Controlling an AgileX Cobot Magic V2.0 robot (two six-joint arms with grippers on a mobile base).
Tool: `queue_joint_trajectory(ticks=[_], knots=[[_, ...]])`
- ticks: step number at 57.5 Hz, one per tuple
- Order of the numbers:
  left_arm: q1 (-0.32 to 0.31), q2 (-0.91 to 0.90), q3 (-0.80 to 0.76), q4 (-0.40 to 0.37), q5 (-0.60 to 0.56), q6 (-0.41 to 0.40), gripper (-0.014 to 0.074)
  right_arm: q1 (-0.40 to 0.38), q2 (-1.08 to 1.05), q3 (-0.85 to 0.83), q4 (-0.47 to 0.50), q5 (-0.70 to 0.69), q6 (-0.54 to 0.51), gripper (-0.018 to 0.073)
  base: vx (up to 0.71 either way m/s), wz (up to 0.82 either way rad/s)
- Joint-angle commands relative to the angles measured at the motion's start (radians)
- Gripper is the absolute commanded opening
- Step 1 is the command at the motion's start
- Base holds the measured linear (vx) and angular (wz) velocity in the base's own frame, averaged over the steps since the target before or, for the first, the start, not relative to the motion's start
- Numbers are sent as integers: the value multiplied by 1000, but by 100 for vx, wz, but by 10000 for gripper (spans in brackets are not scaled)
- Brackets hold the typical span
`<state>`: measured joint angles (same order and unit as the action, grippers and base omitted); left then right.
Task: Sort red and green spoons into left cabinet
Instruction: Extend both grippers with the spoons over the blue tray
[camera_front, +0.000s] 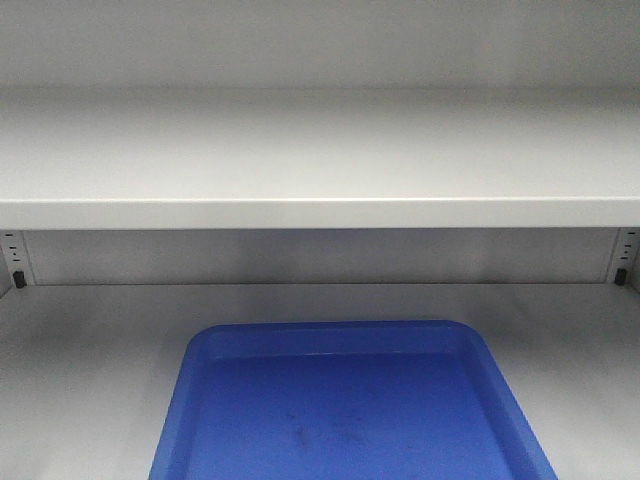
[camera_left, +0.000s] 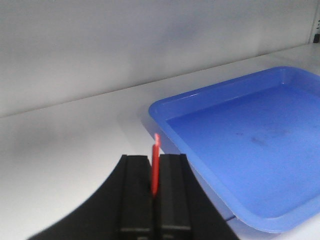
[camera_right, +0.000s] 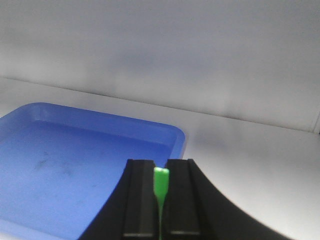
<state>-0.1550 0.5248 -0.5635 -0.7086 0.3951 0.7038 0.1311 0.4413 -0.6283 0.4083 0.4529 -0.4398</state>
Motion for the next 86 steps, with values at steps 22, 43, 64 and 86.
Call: queue_joint_trajectory(ticks=[22,43,64,86], knots=[[-5,2,-28,-26,-61,-8,-1,-5,9,-28,11,-76,0,-3,0,0],[-5,2,-28,-26,-61,-8,-1,-5,9,-28,12,-77,0,-3,0,0],[-5,35,-28,-129,-83,-27,-1,-5,46,-28,114,-81,20,-3,0,0],[-5,346,-177,-651,120,542,-1,-4,329,-28,741,-138,-600,-3,0,0]])
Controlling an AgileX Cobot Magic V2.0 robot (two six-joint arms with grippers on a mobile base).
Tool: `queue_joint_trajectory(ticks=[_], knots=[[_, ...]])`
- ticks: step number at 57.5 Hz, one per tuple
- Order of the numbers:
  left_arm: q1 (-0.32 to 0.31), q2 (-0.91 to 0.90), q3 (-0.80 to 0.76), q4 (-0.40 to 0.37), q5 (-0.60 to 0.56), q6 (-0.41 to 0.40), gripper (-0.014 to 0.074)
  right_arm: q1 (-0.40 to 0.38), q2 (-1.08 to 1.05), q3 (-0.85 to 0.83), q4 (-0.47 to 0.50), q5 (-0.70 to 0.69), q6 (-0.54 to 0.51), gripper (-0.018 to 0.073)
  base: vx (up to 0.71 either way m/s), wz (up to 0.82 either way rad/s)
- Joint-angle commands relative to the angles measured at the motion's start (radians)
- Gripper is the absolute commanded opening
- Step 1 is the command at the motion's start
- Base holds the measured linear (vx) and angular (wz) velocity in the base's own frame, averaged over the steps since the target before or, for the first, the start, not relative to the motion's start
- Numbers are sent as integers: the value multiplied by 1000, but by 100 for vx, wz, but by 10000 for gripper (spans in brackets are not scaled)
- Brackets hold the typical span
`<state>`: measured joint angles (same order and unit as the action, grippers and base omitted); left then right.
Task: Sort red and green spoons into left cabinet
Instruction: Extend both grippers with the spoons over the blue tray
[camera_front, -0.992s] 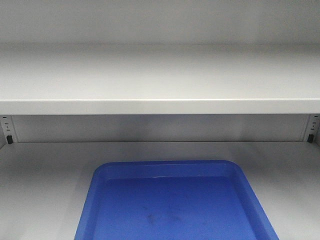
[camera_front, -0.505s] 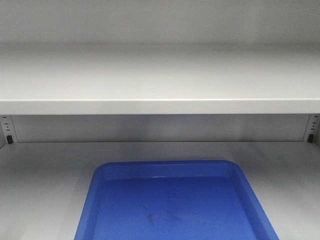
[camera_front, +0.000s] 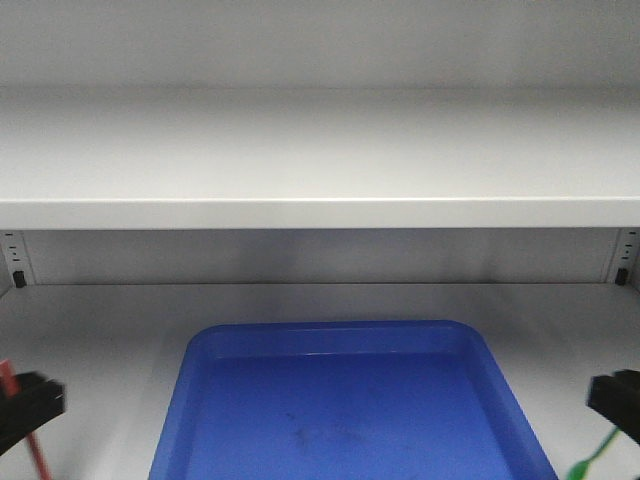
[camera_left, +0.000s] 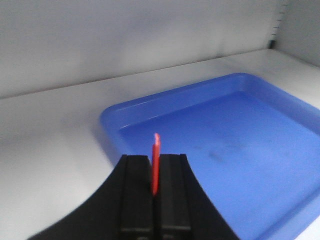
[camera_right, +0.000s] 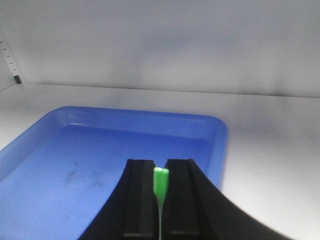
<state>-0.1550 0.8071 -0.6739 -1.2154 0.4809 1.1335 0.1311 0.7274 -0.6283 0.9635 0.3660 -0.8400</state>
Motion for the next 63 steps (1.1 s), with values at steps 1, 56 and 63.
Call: queue_joint_trajectory(ticks=[1,56,63], knots=[[-5,75,-83,-172,56,133,-1,-4,56,-29,233,-45,-237,-3,0,0],[-280,568,-317,-546,116,388,6,-4,504,-201,817,277,-871,10,0,0],[-284,597,-328,-546,107,357,43,-4,522,-201,817,290,-872,62,0,0]])
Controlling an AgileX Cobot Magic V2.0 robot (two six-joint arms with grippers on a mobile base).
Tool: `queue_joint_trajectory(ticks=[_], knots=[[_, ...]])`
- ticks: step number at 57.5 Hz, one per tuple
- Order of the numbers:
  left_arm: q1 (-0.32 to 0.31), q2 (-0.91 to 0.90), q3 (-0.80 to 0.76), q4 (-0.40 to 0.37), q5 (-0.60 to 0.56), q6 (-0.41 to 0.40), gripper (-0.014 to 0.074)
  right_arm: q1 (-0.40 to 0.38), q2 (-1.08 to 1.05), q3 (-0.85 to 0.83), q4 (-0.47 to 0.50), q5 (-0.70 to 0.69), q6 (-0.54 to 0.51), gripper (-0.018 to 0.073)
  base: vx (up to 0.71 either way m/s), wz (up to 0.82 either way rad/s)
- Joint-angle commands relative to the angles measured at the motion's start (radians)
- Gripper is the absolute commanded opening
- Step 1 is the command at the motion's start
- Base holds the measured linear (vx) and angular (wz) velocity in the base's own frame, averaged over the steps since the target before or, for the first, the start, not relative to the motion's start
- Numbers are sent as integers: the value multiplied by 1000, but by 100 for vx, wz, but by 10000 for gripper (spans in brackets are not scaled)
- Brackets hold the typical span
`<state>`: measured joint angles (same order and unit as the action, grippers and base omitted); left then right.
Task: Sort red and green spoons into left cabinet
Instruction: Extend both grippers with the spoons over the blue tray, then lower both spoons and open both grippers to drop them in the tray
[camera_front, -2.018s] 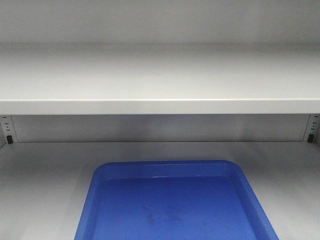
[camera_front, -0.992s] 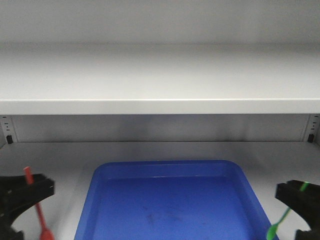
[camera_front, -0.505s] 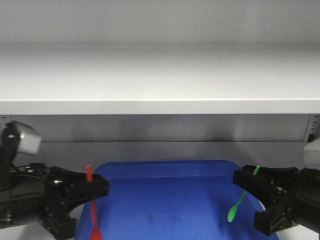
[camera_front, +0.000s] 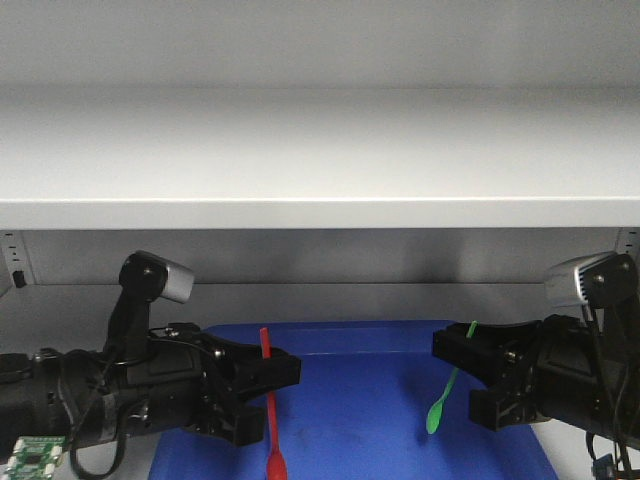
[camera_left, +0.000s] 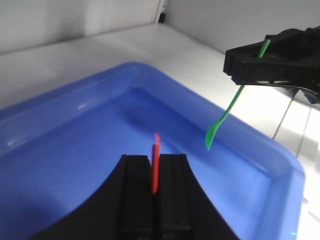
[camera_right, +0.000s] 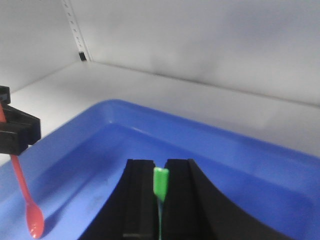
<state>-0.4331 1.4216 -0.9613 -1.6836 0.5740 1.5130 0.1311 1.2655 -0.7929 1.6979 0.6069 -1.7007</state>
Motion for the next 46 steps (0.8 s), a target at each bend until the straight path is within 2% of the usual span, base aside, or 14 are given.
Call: queue_joint_trajectory(ticks=[1,7,16,22,27,34,40,46], knots=[[-6,-16,-41,-78,17,-25,56,-4,-16,-36,82,53,-12,75,0,0],[-6,-7,-41,-78,17,-24,148,-4,-16,-36,82,63,-12,165,0,0],[-6,-6,-41,-78,-25,-5,370,-4,-16,-36,82,58,-16,368,0,0],[-6,-6,-41,-74,-142,26,533,-4,-16,-36,82,18,-24,504,0,0],[-6,-7,-41,-72,-266,71,610,-5,-16,-36,81,-67,-34,569,0,0],[-6,-7,-41,-63,-380,189,631,-5,-16,-36,75,-164,-123,589,0,0],[-6,-7,-41,-63,-393,294,616,-5,-16,-35,75,-177,-175,583,0,0],[-6,-7,-41,-64,-393,327,589,-5,-16,-35,75,-177,-191,573,0,0]])
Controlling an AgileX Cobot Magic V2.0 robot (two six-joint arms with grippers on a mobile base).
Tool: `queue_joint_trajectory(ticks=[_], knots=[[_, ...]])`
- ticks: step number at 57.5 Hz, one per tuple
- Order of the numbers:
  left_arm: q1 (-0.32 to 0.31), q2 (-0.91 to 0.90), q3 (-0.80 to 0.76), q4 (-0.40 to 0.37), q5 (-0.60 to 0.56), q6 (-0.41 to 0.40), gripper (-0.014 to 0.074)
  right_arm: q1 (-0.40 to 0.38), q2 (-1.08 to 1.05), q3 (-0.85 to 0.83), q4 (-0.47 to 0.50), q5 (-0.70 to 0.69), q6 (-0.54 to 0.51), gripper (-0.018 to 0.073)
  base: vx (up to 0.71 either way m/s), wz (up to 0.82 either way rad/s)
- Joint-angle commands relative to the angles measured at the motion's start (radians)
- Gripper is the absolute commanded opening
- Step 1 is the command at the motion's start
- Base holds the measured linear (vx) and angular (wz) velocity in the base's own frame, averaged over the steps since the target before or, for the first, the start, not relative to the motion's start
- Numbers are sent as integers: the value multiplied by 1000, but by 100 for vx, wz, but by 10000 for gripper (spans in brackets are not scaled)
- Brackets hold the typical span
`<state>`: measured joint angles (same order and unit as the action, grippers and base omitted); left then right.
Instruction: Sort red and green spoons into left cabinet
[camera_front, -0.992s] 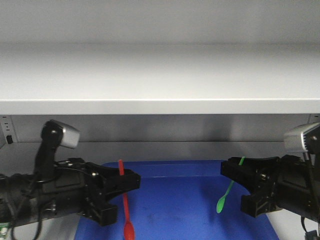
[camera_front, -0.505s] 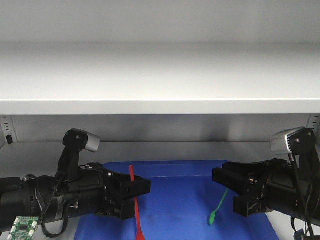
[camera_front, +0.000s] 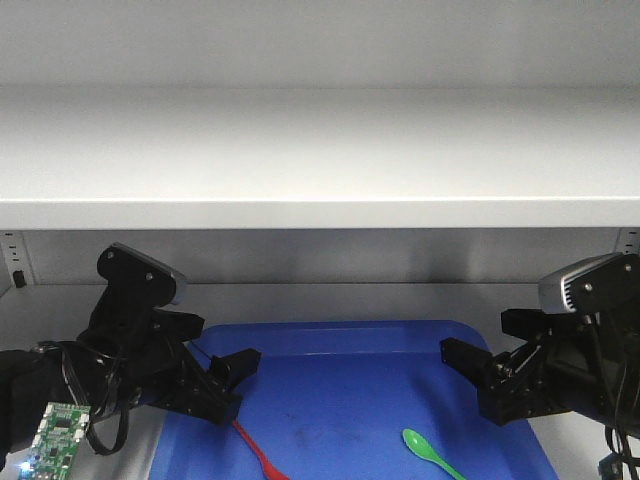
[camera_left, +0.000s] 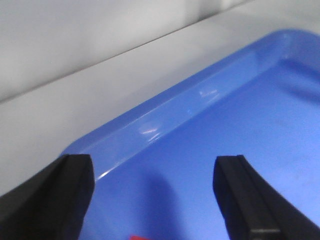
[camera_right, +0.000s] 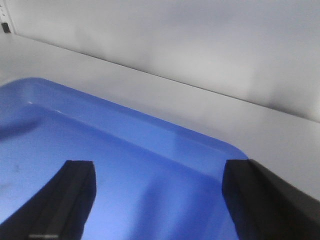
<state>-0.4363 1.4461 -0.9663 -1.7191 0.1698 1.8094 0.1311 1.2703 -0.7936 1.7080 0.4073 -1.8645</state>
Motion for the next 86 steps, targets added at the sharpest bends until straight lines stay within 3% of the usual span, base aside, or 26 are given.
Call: queue_joint_trajectory(ticks=[1,7,13,27,35,51,60,72,86], knots=[[-3,-32,-36,-29,11,30,582,-5,-21,-34,64,22,-30,570,0,0],[-3,-34,-36,-29,13,26,537,-5,-21,-34,64,22,-36,538,0,0],[-3,-39,-36,-28,46,24,433,-5,-21,-34,64,24,-36,472,0,0],[-3,-74,21,-28,143,18,-9,-5,-21,-32,61,25,9,181,0,0],[-3,-108,84,-28,166,17,-6,-5,-31,-32,-26,26,91,-14,0,0],[-3,-252,137,-27,181,14,-3,-5,-130,-20,-254,22,314,-4,0,0],[-3,-360,210,-27,197,-19,-3,-5,-219,45,-347,17,364,-4,0,0],[-3,-500,305,41,188,-33,-3,-5,-395,125,-358,-11,379,-4,0,0],[-3,-562,314,41,204,-34,-3,-5,-526,157,-346,-93,377,-3,0,0]])
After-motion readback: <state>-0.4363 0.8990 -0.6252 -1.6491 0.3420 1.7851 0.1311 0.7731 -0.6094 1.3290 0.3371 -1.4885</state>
